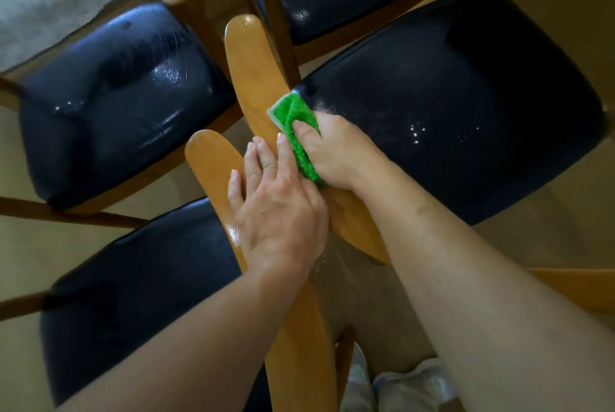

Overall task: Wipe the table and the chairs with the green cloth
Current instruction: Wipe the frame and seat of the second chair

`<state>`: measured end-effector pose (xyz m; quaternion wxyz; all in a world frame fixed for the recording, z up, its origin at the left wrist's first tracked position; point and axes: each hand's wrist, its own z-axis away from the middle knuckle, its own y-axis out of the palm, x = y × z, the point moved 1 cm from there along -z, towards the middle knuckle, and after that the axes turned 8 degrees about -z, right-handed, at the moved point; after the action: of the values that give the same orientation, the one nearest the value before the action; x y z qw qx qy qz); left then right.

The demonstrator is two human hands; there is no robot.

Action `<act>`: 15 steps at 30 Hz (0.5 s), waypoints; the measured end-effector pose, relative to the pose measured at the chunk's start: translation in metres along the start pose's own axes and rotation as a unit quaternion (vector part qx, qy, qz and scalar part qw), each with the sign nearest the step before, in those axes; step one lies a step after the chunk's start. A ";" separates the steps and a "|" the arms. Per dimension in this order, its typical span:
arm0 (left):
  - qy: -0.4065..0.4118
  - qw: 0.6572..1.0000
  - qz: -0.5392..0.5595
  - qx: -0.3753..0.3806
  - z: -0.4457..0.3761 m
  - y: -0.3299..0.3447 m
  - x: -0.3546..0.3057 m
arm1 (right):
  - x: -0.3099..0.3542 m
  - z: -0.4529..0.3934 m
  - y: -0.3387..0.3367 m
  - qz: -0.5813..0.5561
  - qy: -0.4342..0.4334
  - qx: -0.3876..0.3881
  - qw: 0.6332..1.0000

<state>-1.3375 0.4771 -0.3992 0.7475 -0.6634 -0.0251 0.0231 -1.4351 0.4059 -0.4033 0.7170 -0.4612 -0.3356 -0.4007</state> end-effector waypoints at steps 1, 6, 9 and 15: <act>-0.002 1.000 0.004 -0.001 0.000 -0.001 -0.001 | -0.003 0.009 -0.002 0.005 -0.002 0.005 1.000; -0.020 0.999 0.036 -0.015 -0.002 -0.004 -0.004 | -0.041 0.079 -0.028 0.095 0.043 0.050 0.993; -0.014 0.999 0.031 -0.011 -0.001 -0.004 -0.003 | -0.059 0.121 -0.059 0.171 0.109 0.146 0.968; -0.013 0.999 0.025 -0.021 -0.001 -0.003 -0.003 | -0.065 0.148 -0.086 0.341 0.146 0.168 0.913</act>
<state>-1.3409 0.4760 -0.3962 0.7322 -0.6790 -0.0186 0.0493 -1.5576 0.5389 -0.3734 0.9181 -0.3564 -0.1116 -0.1326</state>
